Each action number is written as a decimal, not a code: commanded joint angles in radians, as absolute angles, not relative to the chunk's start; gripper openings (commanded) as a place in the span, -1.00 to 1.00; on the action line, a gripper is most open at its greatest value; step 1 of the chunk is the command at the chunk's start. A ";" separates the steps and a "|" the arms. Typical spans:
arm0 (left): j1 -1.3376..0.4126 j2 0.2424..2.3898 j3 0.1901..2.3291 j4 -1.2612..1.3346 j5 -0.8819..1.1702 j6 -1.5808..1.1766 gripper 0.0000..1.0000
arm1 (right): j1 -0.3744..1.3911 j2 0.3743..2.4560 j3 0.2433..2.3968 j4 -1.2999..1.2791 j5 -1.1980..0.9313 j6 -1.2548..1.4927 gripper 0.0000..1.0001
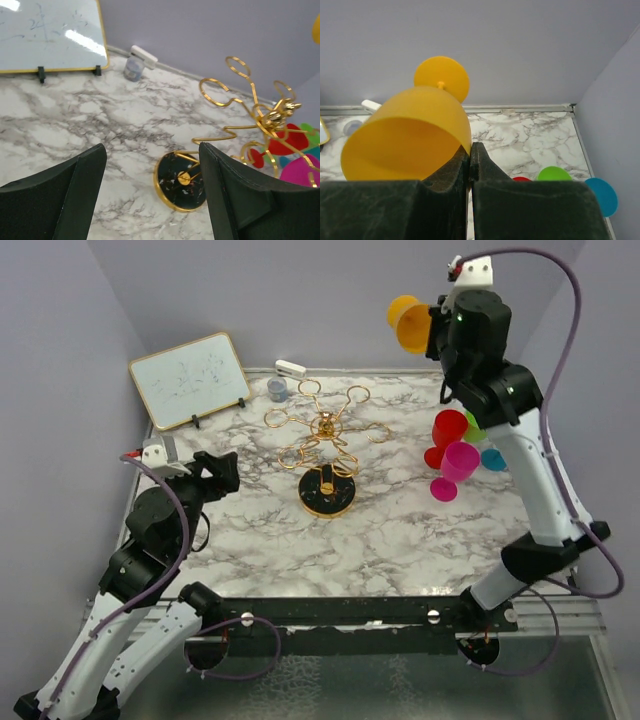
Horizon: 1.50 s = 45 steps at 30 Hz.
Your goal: Take the wine glass off the wine glass rack
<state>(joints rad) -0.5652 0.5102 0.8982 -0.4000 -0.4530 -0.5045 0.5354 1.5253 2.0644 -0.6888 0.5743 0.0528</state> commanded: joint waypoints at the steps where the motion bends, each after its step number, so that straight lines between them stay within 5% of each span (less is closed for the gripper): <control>1: -0.569 0.494 0.831 -0.479 -0.583 -0.505 0.53 | 0.369 1.654 2.384 -0.940 0.499 0.171 -0.98; 5: -0.569 0.507 0.784 -0.517 -0.599 -0.523 0.51 | 0.098 1.673 2.431 -1.080 0.224 0.303 -0.98; 11: -0.569 0.513 0.748 -0.551 -0.569 -0.515 0.50 | -0.122 1.491 2.085 -1.117 0.030 0.395 -0.98; 24: -0.579 0.530 0.746 -0.595 -0.530 -0.497 0.47 | -0.156 1.127 1.712 -1.304 0.247 0.571 -0.98; 45: -0.652 0.515 0.754 -0.639 -0.607 -0.525 0.44 | -0.171 1.147 1.354 -1.228 0.425 0.810 -0.98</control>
<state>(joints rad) -0.6441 0.5163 0.7414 -0.6209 -0.5713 -0.5209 -0.1638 1.1500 1.4010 -1.3041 0.3862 0.7647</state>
